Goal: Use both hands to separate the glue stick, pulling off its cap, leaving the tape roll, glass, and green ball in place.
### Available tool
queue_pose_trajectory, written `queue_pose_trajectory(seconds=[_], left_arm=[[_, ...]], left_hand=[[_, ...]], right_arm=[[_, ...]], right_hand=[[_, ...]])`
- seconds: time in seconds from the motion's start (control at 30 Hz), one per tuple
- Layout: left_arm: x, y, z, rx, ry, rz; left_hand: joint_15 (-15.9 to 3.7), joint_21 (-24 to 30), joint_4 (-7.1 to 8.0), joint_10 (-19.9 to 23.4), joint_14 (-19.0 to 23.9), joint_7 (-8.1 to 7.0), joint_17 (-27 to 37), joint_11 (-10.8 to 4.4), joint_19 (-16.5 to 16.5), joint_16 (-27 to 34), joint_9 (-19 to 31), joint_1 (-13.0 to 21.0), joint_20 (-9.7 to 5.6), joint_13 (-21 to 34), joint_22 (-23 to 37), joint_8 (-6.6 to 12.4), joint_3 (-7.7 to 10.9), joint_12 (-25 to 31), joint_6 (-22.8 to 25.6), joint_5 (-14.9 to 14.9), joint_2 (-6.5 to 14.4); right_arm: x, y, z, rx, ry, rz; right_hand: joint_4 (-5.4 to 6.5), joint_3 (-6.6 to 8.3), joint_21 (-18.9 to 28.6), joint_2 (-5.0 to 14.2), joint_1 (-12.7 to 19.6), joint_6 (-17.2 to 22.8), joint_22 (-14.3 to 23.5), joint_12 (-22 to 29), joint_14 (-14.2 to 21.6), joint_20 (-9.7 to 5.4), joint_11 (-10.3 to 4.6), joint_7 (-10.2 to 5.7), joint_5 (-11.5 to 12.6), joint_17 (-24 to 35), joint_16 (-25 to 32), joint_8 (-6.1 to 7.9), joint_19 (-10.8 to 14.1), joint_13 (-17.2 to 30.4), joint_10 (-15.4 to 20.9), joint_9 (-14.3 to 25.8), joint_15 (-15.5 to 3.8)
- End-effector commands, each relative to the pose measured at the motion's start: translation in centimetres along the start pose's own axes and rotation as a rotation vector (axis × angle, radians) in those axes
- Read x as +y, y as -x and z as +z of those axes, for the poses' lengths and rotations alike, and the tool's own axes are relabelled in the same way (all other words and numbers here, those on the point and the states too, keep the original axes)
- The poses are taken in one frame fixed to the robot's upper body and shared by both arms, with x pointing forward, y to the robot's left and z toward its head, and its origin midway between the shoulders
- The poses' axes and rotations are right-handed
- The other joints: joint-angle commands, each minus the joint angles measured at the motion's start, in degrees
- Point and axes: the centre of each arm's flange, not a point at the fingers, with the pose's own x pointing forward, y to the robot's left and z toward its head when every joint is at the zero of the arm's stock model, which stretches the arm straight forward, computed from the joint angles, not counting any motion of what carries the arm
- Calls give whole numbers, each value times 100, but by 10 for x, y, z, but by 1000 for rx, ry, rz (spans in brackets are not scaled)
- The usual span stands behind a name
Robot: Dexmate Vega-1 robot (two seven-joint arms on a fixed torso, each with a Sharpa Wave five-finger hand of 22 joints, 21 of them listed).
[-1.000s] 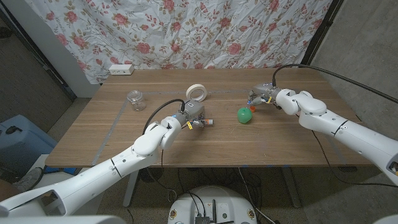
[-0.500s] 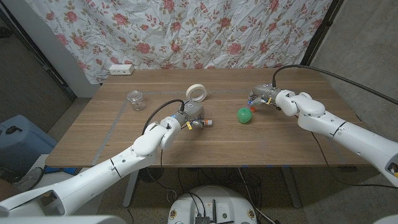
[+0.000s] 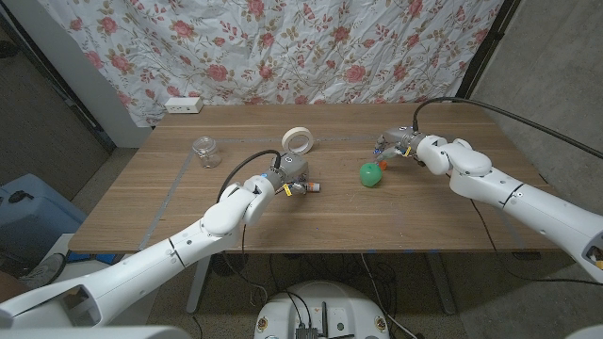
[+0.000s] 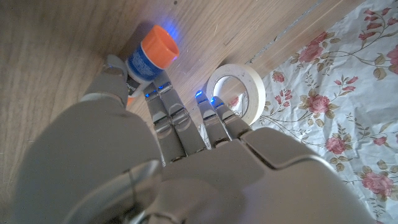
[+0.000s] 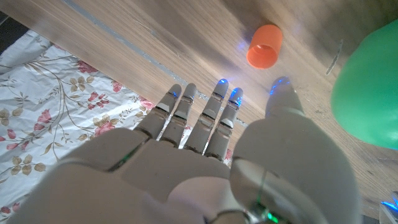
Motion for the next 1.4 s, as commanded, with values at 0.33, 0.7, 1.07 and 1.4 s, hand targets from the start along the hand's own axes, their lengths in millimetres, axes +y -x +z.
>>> queue_pose_trajectory(seconds=[0.33,0.7,1.07,1.4], left_arm=[[0,-2,1,12,-44,-53],[1,-1,-1,28,-52,-82],[3,1,-4,60,-47,-131],[6,3,-7,67,-53,-148]], left_hand=[[-792,-14,20,-303,5,-258,9,2,-57,1,62,-146,-265,15,18,-22,-129,-21,-50,36,-207],[-729,-38,57,-727,-93,-230,14,4,-188,-18,83,-335,-211,14,19,-34,-253,-34,-443,39,-365],[-602,-49,98,-1547,-482,-226,19,3,-462,-32,76,-583,-132,7,17,-47,-358,-51,-1175,22,-419],[-350,-28,123,-2094,-550,-117,15,12,-565,-2,59,-815,-74,9,17,-47,-449,-40,-1694,-7,-482]], right_arm=[[-1,0,-1,17,-5,15],[-2,0,-1,19,-6,21],[-3,0,-3,18,-18,38],[-4,1,-2,11,-35,50]], right_hand=[[71,-141,-18,-93,-291,-216,20,-2,-113,109,8,-16,151,8,-83,-145,-45,8,-288,4,-535],[119,-227,-9,-152,-478,-337,22,-26,-178,199,28,-14,233,3,-139,-227,-34,-14,-545,4,-421],[221,-423,-27,-312,-832,-747,23,-10,-316,286,126,-6,366,-18,-245,-431,-134,-38,-827,10,-277],[300,-546,-32,-350,-1065,-1183,24,-43,-530,385,353,26,494,-38,-371,-616,-243,-63,-1239,12,-136]])
